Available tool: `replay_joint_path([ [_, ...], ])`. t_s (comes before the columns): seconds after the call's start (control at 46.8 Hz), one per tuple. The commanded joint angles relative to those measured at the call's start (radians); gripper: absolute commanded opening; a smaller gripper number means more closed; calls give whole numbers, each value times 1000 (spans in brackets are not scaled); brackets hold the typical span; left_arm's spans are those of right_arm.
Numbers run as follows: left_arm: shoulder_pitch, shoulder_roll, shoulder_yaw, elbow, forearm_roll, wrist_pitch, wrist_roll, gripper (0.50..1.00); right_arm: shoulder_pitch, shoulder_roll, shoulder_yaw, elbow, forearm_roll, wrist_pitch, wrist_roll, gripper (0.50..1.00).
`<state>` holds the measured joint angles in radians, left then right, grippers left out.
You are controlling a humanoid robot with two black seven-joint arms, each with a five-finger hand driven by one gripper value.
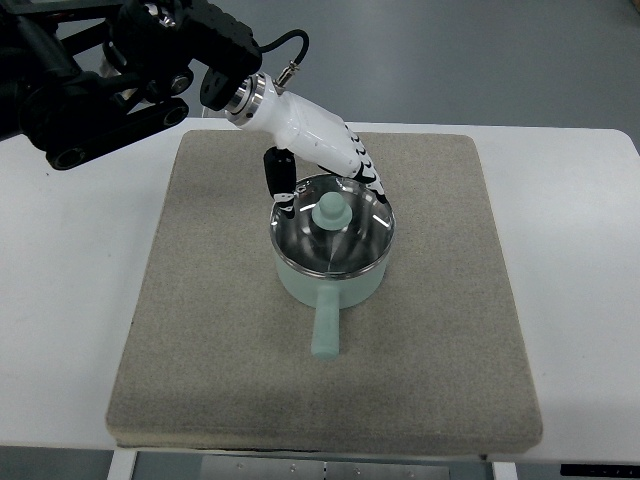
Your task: Place lid left of pot with left hand
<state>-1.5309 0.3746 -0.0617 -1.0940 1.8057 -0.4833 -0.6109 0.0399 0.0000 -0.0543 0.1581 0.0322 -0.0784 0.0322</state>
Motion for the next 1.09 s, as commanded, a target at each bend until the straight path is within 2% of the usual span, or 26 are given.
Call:
replay_joint_path([
  [0.0, -2, -3, 2, 0, 1, 0, 0, 988, 0, 0, 1, 0, 0, 0, 0, 921],
  [0.192, -2, -14, 2, 6, 3, 0, 0, 973, 0, 0, 1, 0, 0, 0, 0, 921],
  [1.069, 3, -14, -12, 19, 50, 3, 0, 984, 0, 0, 1, 0, 0, 0, 0, 921],
])
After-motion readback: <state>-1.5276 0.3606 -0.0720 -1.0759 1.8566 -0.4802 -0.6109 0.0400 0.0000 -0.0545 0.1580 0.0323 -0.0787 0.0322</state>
